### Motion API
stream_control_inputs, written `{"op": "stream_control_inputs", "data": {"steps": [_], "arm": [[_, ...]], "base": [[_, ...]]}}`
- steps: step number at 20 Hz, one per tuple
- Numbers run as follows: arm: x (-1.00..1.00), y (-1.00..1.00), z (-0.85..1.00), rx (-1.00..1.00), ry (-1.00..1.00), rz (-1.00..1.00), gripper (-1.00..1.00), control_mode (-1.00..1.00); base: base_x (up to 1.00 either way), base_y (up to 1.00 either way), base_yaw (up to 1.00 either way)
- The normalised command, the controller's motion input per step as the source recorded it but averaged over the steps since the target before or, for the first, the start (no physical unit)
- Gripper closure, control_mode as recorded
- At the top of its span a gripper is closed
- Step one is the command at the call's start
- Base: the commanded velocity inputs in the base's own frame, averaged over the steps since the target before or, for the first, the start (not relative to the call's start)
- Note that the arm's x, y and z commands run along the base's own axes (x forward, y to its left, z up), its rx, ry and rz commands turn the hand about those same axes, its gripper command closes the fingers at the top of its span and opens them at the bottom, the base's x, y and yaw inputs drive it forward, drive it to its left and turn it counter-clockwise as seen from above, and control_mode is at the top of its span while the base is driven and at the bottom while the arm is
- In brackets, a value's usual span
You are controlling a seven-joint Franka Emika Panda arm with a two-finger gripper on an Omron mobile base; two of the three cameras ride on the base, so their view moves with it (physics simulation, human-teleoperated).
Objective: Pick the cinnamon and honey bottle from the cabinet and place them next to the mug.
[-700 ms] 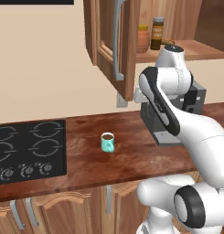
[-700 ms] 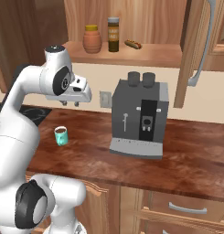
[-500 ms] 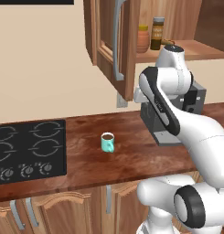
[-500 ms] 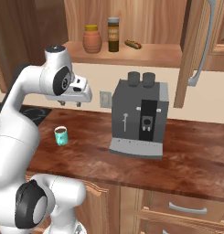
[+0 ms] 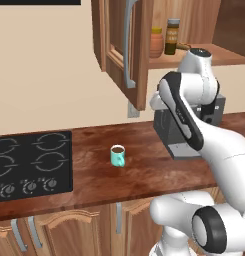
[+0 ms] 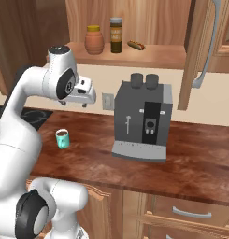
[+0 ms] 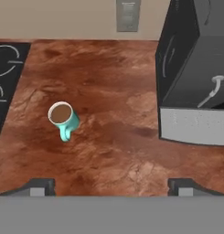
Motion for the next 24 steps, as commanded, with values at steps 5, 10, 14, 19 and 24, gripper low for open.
{"op": "stream_control_inputs", "data": {"steps": [5, 10, 14, 19, 24], "arm": [[-0.12, 0.00, 0.79, 0.04, -0.31, 0.00, -1.00, -1.00], [0.00, 0.00, 0.99, 0.00, -0.28, 0.00, -1.00, -1.00], [0.00, 0.00, 1.00, 0.00, -0.27, -0.03, -1.00, -1.00], [0.00, 0.03, 0.88, 0.00, -0.34, -0.07, -1.00, -1.00], [0.05, 0.05, 0.44, 0.00, -0.24, -0.09, -1.00, -1.00]], "base": [[0.00, 0.00, 0.00], [0.00, 0.00, 0.00], [0.00, 0.00, 0.00], [0.00, 0.00, 0.00], [0.00, 0.00, 0.00]]}}
